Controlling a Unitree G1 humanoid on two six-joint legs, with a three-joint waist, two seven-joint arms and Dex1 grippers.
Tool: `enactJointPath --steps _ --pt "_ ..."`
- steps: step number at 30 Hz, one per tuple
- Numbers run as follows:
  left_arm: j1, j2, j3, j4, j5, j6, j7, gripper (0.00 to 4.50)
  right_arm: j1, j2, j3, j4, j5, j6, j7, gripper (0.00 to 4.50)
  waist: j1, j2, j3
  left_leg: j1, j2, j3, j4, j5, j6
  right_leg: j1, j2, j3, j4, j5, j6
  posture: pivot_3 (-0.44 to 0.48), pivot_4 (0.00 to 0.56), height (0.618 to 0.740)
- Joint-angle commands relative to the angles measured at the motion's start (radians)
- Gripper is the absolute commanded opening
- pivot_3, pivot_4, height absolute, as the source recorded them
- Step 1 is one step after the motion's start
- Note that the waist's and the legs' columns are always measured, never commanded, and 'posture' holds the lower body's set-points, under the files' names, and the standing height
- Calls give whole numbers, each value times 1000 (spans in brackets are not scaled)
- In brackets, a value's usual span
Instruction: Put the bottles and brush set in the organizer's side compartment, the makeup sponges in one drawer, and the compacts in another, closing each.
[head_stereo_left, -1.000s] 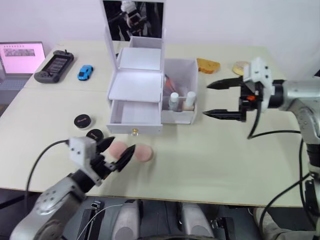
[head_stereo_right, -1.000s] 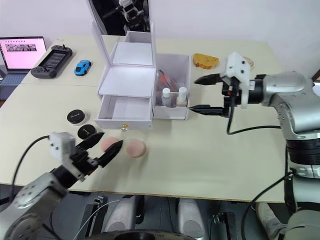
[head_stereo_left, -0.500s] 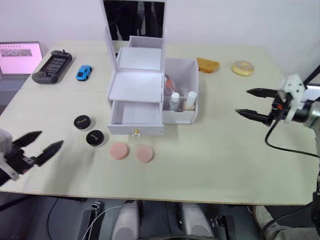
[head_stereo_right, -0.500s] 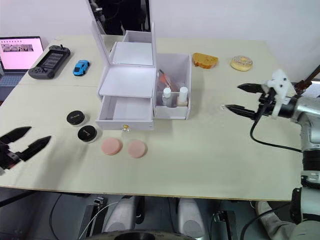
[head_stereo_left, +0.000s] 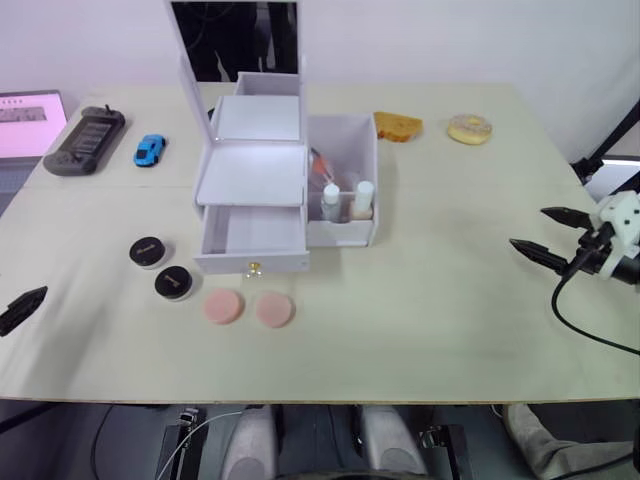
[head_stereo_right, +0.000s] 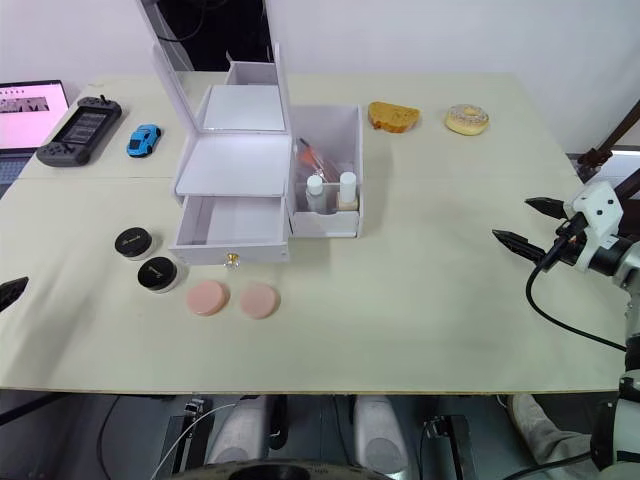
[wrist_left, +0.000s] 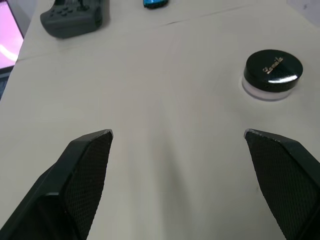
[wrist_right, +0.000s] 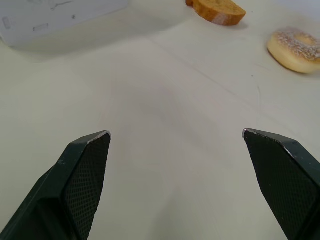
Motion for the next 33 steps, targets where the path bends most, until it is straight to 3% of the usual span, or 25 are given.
enactJointPath --steps 1,5,9,13,19,24,33 --pt "-11 15 5 -1 36 -57 18 4457 -33 -6 -18 -74 30 31 9 4500 -1 0 0 0 0 0 0 0 0 0 0 0 0 0 0 0 150 738" --pt "17 -23 0 -94 33 -62 20 4457 -21 -13 16 -242 100 210 80 4500 2 0 0 0 0 0 0 0 0 0 0 0 0 0 0 0 150 738" --pt "170 -112 0 -418 -65 37 -25 4457 -73 -57 85 -501 243 549 156 4500 0 0 0 -1 1 2 0 0 0 0 0 1 0 0 0 0 150 738" --pt "288 -185 -23 -722 -153 168 11 4457 -172 -97 147 -609 314 733 221 4500 9 -1 0 -1 1 1 1 0 0 0 -1 1 0 0 0 0 150 738" --pt "393 -284 -133 -1020 -173 248 112 4457 -313 -89 202 -724 415 897 274 4500 7 -2 0 -3 1 3 4 0 -1 0 -2 1 -1 0 -1 0 150 738" --pt "405 -364 -307 -1178 -110 272 225 4457 -347 -75 230 -812 436 938 254 4500 8 -3 0 -5 0 3 6 0 -1 -1 -2 1 -1 0 -1 0 150 738" --pt "449 -501 -618 -1153 136 123 325 4457 -367 -92 237 -844 427 941 242 4500 6 -3 0 -5 0 2 13 0 0 1 -1 1 -1 1 -2 0 150 738"
